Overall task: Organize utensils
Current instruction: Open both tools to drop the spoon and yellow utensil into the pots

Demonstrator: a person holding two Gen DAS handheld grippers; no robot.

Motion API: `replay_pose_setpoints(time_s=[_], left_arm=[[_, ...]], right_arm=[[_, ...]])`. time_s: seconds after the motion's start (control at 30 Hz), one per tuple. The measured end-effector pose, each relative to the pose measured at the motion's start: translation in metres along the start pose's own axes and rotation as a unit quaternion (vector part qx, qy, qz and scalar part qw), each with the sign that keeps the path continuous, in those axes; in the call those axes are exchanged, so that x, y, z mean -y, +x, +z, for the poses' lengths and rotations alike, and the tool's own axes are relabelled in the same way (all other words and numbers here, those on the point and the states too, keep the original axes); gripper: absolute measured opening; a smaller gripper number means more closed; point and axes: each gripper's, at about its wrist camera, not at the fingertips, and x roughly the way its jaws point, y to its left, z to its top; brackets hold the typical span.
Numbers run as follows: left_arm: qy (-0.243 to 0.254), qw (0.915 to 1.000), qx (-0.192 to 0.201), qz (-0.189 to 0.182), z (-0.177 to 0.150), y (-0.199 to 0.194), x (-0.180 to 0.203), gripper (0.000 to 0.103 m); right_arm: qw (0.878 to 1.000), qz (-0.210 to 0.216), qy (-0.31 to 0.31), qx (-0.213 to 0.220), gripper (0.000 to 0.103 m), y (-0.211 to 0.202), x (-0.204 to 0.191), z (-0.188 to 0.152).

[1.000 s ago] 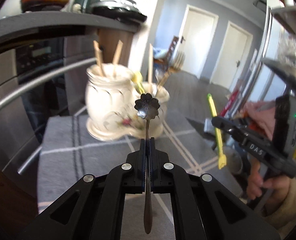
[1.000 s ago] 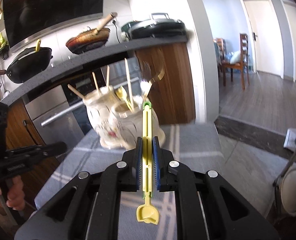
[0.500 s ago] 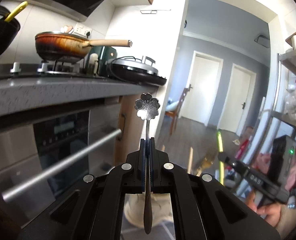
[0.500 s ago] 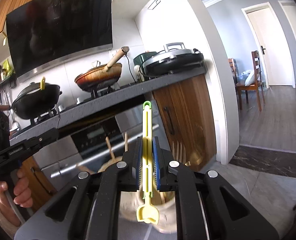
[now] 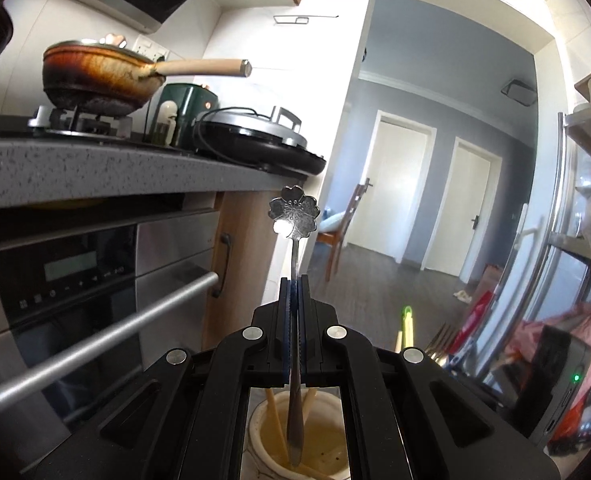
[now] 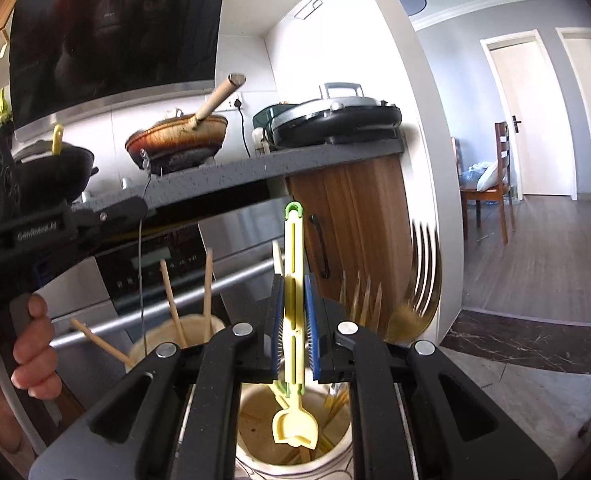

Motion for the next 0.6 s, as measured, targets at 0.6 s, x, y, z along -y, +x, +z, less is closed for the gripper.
replay_pose_setpoints(time_s=[0.6], left_arm=[[0.004,0.9994,-0.030,0.015,-0.016,-0.037,-0.023,0.014]], right_arm=[[0.999,0.019,-0.008,-0.040,0.031,-0.034,-0.001,-0.022]])
